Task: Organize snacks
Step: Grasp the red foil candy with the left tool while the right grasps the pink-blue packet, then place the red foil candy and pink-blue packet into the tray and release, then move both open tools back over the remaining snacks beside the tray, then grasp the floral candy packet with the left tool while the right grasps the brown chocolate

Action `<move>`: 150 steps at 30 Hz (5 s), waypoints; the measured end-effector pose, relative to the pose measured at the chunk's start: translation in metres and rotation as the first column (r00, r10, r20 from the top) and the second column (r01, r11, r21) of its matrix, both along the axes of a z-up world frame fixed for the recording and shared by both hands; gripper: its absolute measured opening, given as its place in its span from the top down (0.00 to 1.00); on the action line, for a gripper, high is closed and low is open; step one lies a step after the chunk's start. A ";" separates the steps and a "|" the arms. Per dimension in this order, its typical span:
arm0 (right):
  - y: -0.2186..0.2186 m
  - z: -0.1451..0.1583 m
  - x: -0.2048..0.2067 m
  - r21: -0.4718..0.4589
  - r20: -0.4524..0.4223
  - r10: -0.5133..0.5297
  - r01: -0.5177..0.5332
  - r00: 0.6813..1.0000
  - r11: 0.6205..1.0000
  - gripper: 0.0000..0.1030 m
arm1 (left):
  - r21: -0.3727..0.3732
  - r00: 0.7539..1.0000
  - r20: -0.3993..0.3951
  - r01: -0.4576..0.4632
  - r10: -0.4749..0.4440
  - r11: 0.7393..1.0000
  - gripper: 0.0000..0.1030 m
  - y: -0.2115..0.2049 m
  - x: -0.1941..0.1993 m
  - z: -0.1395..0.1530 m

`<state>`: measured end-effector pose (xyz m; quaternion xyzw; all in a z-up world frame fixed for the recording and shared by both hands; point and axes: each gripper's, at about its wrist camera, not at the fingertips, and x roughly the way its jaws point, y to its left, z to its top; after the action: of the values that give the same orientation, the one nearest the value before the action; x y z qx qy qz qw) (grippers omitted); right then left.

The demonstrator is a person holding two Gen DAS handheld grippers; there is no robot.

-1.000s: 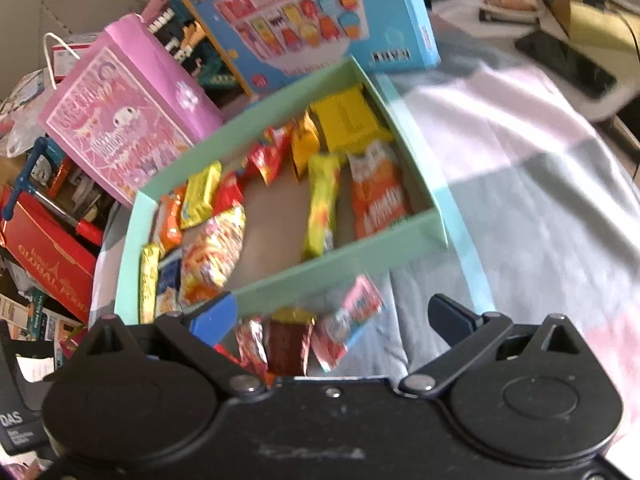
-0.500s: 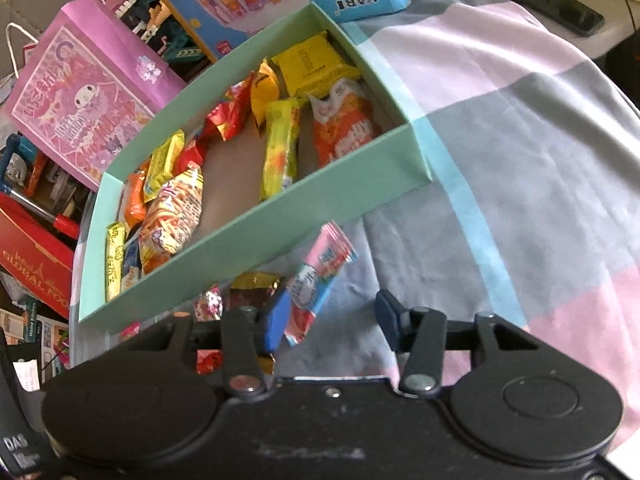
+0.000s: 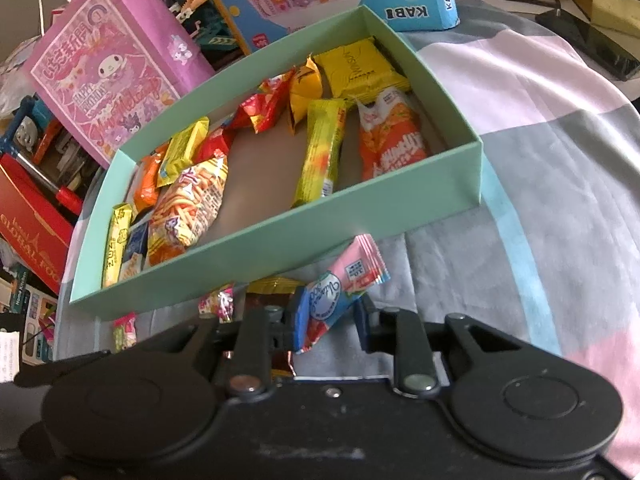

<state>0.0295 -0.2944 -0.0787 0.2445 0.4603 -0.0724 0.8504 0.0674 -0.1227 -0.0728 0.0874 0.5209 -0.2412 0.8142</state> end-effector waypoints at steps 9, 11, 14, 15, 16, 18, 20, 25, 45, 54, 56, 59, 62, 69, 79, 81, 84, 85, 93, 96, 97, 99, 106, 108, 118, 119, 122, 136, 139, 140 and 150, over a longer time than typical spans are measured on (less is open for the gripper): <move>0.003 0.001 -0.006 -0.029 0.032 -0.009 0.010 0.999 1.000 0.87 | -0.001 0.999 0.025 0.025 -0.025 1.000 0.70 -0.003 -0.010 0.006; -0.001 0.005 -0.012 -0.032 0.039 -0.019 0.020 0.999 0.999 0.89 | 0.000 0.999 0.040 0.024 -0.024 1.000 0.71 -0.002 -0.012 0.010; -0.006 0.009 -0.021 -0.038 0.043 -0.031 0.033 0.999 0.999 0.90 | -0.017 0.999 0.049 0.024 -0.023 1.000 0.71 0.000 -0.015 0.019; -0.009 0.010 -0.024 -0.037 0.040 -0.035 0.037 0.999 0.999 0.90 | -0.024 0.999 0.049 0.024 -0.023 0.999 0.71 0.001 -0.015 0.022; -0.011 0.010 -0.027 -0.036 0.039 -0.038 0.040 0.999 0.999 0.90 | -0.031 0.999 0.050 0.024 -0.022 0.999 0.71 0.002 -0.016 0.025; -0.014 0.013 -0.033 -0.034 0.037 -0.044 0.045 0.998 0.998 0.90 | -0.042 0.998 0.059 0.024 -0.021 0.999 0.71 0.003 -0.017 0.032; -0.018 0.019 -0.039 -0.034 0.042 -0.047 0.048 0.998 0.998 0.90 | -0.060 0.998 0.065 0.018 -0.014 0.998 0.71 0.005 -0.016 0.040; -0.028 0.048 -0.045 -0.038 0.098 -0.050 0.054 0.994 0.998 0.90 | -0.103 0.995 0.102 0.002 0.009 0.995 0.71 0.007 -0.006 0.065; -0.032 0.068 0.093 -0.012 0.087 0.026 -0.025 0.996 1.000 0.90 | -0.068 0.986 0.163 -0.033 0.044 0.997 0.71 -0.040 0.111 0.066; -0.036 0.050 0.114 -0.008 0.048 0.040 -0.039 0.998 0.999 0.90 | -0.047 0.989 0.141 -0.034 0.041 0.998 0.71 -0.047 0.128 0.049; -0.036 0.048 0.118 -0.008 0.043 0.043 -0.043 0.998 0.999 0.90 | -0.043 0.989 0.139 -0.038 0.043 0.998 0.70 -0.047 0.131 0.047; -0.037 0.047 0.121 0.001 0.039 0.046 -0.046 0.998 0.999 0.86 | -0.037 0.989 0.141 -0.043 0.047 0.998 0.65 -0.048 0.134 0.046; -0.041 0.050 0.121 0.024 0.047 0.032 -0.033 0.998 0.999 0.64 | -0.019 0.983 0.168 -0.065 0.067 0.998 0.16 -0.046 0.134 0.048; -0.042 0.076 0.107 0.006 0.123 0.014 -0.015 0.992 1.000 0.07 | 0.001 0.974 0.201 -0.106 0.104 0.994 0.00 -0.037 0.128 0.056; -0.025 0.093 0.079 -0.038 0.129 0.039 -0.034 0.991 0.999 0.00 | -0.019 0.971 0.207 -0.118 0.119 0.993 0.00 -0.024 0.096 0.075; -0.022 0.096 0.071 -0.038 0.130 0.038 -0.033 0.991 0.999 0.00 | -0.024 0.970 0.213 -0.117 0.119 0.993 0.00 -0.021 0.087 0.081; -0.018 0.100 0.057 -0.037 0.135 0.036 -0.031 0.990 0.999 0.00 | -0.032 0.968 0.222 -0.115 0.119 0.993 0.00 -0.017 0.075 0.088; -0.018 0.102 0.053 -0.036 0.136 0.036 -0.032 0.990 0.999 0.00 | -0.034 0.967 0.224 -0.114 0.118 0.993 0.00 -0.016 0.072 0.090; -0.011 0.107 0.016 -0.023 0.142 0.033 -0.030 0.989 0.999 0.00 | -0.039 0.969 0.221 -0.104 0.110 0.994 0.00 -0.002 0.041 0.097; -0.011 0.104 0.007 -0.016 0.132 0.029 -0.027 0.991 1.000 0.00 | -0.032 0.972 0.209 -0.106 0.110 0.994 0.00 0.004 0.034 0.093; -0.010 0.102 0.005 -0.013 0.129 0.026 -0.025 0.991 1.000 0.00 | -0.030 0.973 0.203 -0.106 0.110 0.994 0.00 0.006 0.031 0.091; -0.009 0.099 0.001 -0.009 0.121 0.024 -0.023 0.992 1.000 0.00 | -0.025 0.975 0.190 -0.112 0.115 0.993 0.00 0.010 0.026 0.086; -0.004 0.076 -0.012 0.014 0.073 0.010 -0.011 0.997 1.000 0.00 | -0.016 0.981 0.117 -0.154 0.155 0.988 0.00 0.026 0.016 0.059; -0.004 0.068 -0.015 0.018 0.058 -0.010 0.009 0.998 1.000 0.00 | -0.012 0.980 0.094 -0.176 0.177 0.984 0.00 0.027 0.014 0.048; -0.019 0.028 -0.026 0.044 -0.017 -0.099 0.100 0.995 0.994 0.00 | -0.004 0.977 0.031 -0.210 0.210 0.978 0.20 0.009 0.021 0.010; -0.020 0.025 -0.025 0.050 -0.022 -0.101 0.102 0.995 0.994 0.00 | -0.005 0.976 0.028 -0.214 0.214 0.977 0.21 0.007 0.023 0.008; -0.023 0.020 -0.023 0.052 -0.031 -0.104 0.106 0.994 0.993 0.00 | -0.005 0.978 0.015 -0.210 0.210 0.978 0.24 0.000 0.028 0.002; 0.009 0.011 -0.004 -0.001 -0.033 0.002 -0.002 0.999 1.000 0.39 | -0.004 0.986 0.046 -0.160 0.160 0.987 0.78 0.032 0.029 0.000; 0.031 0.009 0.003 -0.046 -0.040 0.053 -0.055 0.998 0.997 0.43 | -0.020 0.985 0.026 -0.171 0.171 0.985 0.78 0.051 0.027 0.001; 0.037 0.008 0.005 -0.055 -0.047 0.067 -0.069 0.997 0.996 0.43 | -0.027 0.984 0.021 -0.177 0.177 0.984 0.78 0.056 0.027 0.001; 0.090 0.001 0.024 -0.302 -0.092 0.128 -0.151 0.987 0.941 0.43 | -0.094 0.983 0.006 -0.184 0.185 0.978 0.78 0.076 0.026 -0.001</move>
<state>0.0538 -0.2048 -0.0781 0.0730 0.4896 -0.0914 0.8641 0.0930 -0.0467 -0.0739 0.0025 0.5091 -0.1878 0.8400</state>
